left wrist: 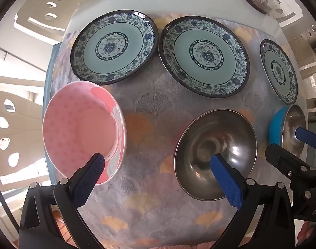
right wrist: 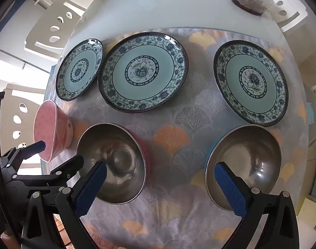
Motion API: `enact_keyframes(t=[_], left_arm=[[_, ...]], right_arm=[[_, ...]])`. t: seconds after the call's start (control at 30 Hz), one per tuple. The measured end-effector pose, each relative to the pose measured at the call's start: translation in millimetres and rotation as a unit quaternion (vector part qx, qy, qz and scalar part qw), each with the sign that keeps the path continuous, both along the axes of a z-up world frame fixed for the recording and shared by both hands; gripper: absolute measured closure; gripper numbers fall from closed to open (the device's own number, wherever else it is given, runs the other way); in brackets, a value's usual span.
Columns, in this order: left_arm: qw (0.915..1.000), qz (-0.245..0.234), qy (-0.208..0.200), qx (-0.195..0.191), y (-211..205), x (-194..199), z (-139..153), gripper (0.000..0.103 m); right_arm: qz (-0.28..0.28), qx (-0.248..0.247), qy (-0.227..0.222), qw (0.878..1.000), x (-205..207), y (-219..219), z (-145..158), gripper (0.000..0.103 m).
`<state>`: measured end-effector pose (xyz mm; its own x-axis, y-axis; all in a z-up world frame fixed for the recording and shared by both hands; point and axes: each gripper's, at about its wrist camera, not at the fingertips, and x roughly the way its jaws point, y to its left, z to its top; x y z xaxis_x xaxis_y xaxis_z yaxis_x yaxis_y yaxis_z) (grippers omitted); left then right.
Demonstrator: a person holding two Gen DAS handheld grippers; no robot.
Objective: Organize plates and bowls
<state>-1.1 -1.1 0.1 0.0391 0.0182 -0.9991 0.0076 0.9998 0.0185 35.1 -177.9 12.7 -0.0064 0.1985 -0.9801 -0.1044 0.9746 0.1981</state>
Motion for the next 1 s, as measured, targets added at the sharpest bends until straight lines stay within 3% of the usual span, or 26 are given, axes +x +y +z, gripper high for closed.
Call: enact_keyframes(t=[1.0], left_arm=[[1.0000, 0.000, 0.002, -0.001, 0.0, 1.1, -4.0, 0.001]], right_arm=[[-0.001, 0.003, 0.009, 1.000, -1.6, -1.5, -4.1, 0.000]])
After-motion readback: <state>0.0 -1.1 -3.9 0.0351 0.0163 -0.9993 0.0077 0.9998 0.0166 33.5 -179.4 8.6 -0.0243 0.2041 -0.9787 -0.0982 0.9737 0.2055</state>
